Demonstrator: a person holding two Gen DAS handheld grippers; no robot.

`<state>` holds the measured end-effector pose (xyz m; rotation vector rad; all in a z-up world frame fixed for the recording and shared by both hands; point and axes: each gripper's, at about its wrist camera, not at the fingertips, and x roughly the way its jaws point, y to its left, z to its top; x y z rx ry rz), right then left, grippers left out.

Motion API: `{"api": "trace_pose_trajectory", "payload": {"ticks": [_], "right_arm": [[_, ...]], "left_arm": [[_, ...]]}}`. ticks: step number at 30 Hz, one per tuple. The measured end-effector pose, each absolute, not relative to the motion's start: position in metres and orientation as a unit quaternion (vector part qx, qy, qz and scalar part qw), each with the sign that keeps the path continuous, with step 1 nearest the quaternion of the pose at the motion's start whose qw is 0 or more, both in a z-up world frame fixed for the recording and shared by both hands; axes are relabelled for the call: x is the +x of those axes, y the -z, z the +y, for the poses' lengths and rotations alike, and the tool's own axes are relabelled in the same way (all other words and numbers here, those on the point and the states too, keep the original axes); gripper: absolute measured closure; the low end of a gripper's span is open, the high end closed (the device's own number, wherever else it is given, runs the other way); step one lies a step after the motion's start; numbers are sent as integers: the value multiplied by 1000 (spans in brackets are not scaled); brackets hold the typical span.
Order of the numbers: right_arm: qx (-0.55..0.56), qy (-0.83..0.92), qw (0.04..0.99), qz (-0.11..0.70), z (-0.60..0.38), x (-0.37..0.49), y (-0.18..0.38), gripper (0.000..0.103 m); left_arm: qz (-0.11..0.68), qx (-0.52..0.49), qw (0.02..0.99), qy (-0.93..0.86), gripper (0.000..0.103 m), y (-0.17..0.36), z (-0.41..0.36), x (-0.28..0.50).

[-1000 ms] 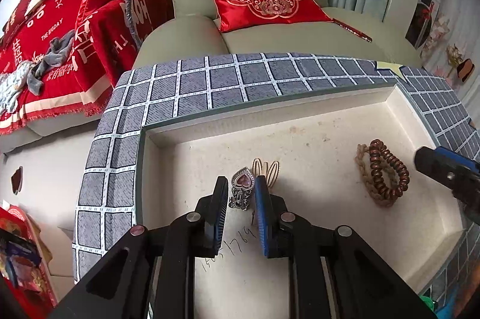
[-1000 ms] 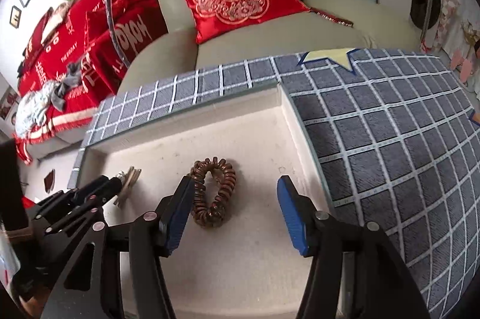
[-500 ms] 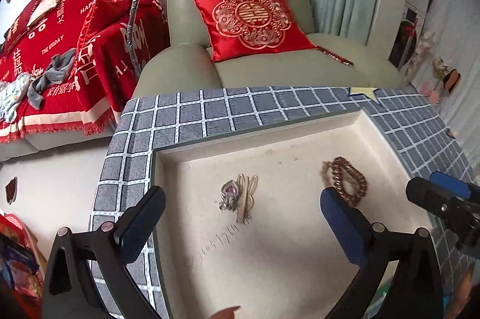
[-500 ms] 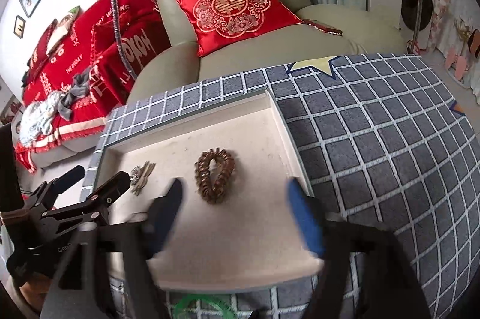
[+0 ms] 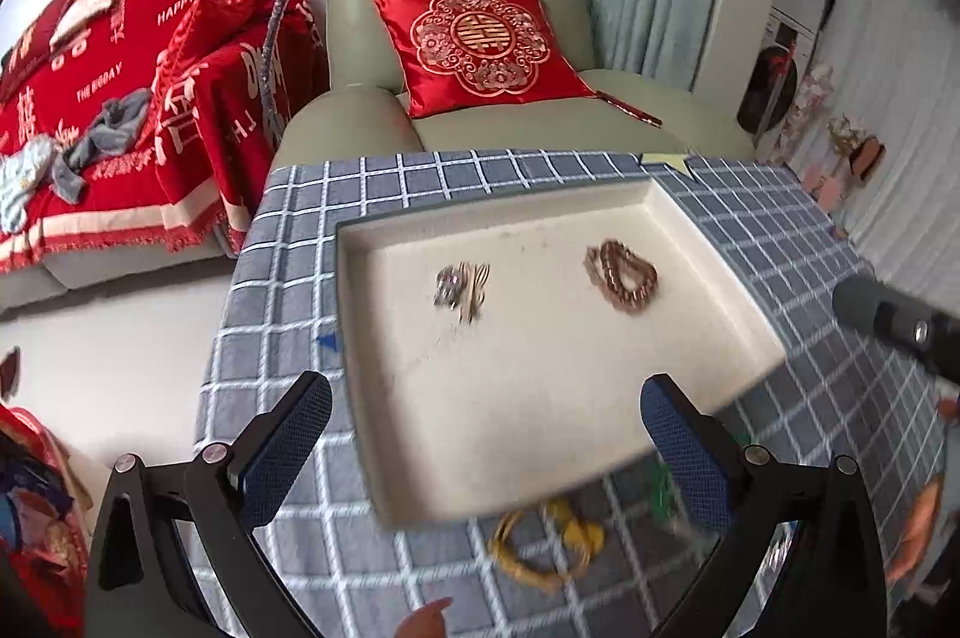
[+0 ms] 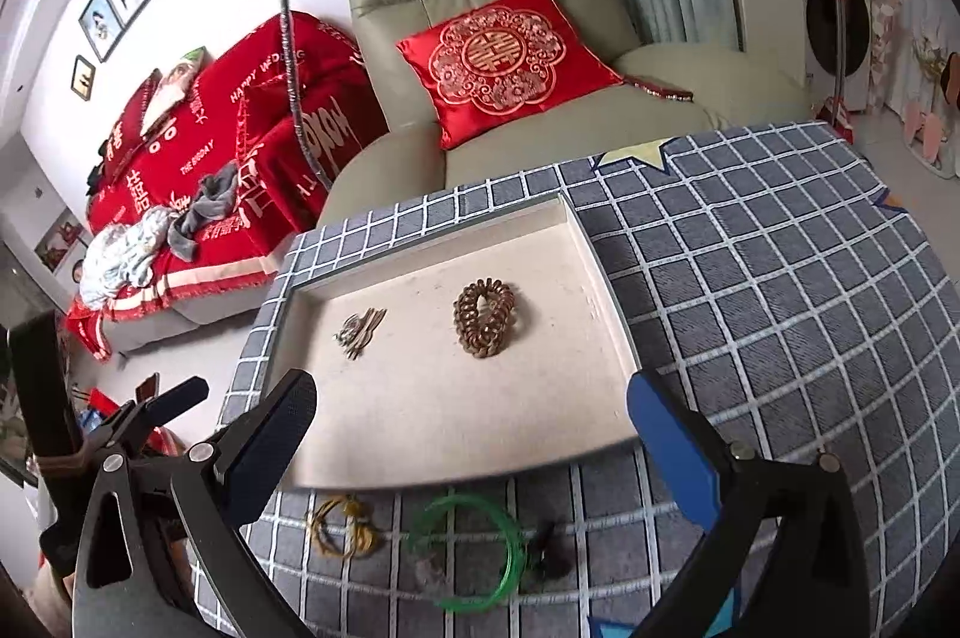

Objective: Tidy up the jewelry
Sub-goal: 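Withdraw both open tools from the tray back over the table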

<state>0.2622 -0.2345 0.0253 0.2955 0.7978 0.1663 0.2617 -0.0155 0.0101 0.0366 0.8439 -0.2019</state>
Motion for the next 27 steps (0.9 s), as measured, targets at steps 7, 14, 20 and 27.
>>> {"api": "trace_pose_trajectory", "payload": {"ticks": [7, 14, 20, 27], "right_arm": [[148, -84, 892, 418, -237, 226, -27, 0], [139, -78, 881, 446, -240, 191, -8, 0], [111, -72, 871, 473, -240, 165, 21, 0], [9, -90, 868, 488, -231, 147, 46, 0]], "left_arm": [[392, 53, 915, 76, 0, -8, 1, 210], [416, 46, 904, 91, 0, 14, 20, 173], [435, 34, 892, 117, 0, 33, 21, 143], [438, 63, 887, 135, 0, 49, 8, 122]]}}
